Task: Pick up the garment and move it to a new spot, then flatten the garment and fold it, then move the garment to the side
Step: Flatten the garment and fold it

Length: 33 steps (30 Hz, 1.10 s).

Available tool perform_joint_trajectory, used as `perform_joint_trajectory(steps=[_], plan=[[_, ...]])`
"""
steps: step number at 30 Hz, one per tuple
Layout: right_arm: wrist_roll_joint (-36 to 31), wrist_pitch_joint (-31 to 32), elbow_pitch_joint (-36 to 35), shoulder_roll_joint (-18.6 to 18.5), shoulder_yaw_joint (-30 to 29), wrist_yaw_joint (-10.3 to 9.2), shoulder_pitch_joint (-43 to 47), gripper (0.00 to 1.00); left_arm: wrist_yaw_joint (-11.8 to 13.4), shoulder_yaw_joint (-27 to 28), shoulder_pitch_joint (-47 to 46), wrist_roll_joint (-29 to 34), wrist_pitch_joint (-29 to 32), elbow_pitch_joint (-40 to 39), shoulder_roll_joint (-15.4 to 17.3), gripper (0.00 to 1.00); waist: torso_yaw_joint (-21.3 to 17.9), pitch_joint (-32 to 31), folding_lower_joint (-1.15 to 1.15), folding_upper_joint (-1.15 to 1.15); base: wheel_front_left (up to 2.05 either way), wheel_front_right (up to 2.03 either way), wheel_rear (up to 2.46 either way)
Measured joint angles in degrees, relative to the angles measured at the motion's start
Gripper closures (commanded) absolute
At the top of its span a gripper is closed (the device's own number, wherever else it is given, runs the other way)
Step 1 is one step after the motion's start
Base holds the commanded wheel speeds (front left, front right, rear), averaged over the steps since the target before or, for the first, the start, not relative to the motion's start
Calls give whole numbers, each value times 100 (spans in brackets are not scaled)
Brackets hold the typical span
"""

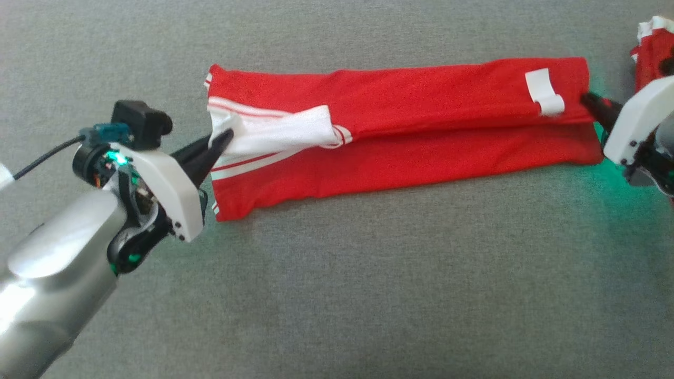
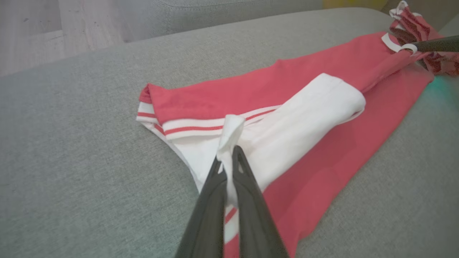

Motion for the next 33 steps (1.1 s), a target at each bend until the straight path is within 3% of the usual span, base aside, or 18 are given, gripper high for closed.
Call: perform_joint_trajectory(steps=[7, 8, 9, 10, 16, 21, 22, 27, 33], plan=[[134, 425, -188, -124, 178, 0, 44, 100, 56, -143, 61, -43, 304, -322, 140, 100, -67, 29, 1, 0, 0, 0, 0], [137, 423, -152, -129, 176, 0, 44, 1, 75, -151, 61, -44, 314, -325, 140, 100, -77, 40, 1, 0, 0, 0, 0], [142, 459, -136, -130, 189, 0, 45, 0, 119, -159, 61, -14, 289, -331, 137, 33, -86, 49, 2, 0, 0, 0, 0], [143, 466, -137, -132, 187, 0, 45, 0, 171, -158, 61, 27, 229, -331, 132, 0, -96, 55, 1, 0, 0, 0, 0], [176, -18, -142, -119, 18, 0, 40, 0, 523, 96, 79, 135, -582, -214, 41, 0, -159, -27, 1, 0, 0, 0, 0], [283, -1157, -447, 19, -359, 0, 29, 0, 936, 715, 76, 170, -1814, -68, -225, 0, -205, -193, 1, 0, 0, 0, 0], [283, -1157, -447, 19, -359, 0, 29, 0, 936, 715, 76, 170, -1814, -68, -225, 0, -205, -193, 1, 0, 0, 0, 0], [52, -2485, -895, 202, -557, 0, 24, 0, 1121, 1225, 91, 200, -2397, -51, -416, 0, -237, -394, 1, 0, 0, 0, 0], [-337, -3341, -1217, 616, -791, 0, 28, 0, 1345, 2434, 539, 839, -2481, -498, -730, 0, -281, -633, 0, 0, 0, 0, 0]])
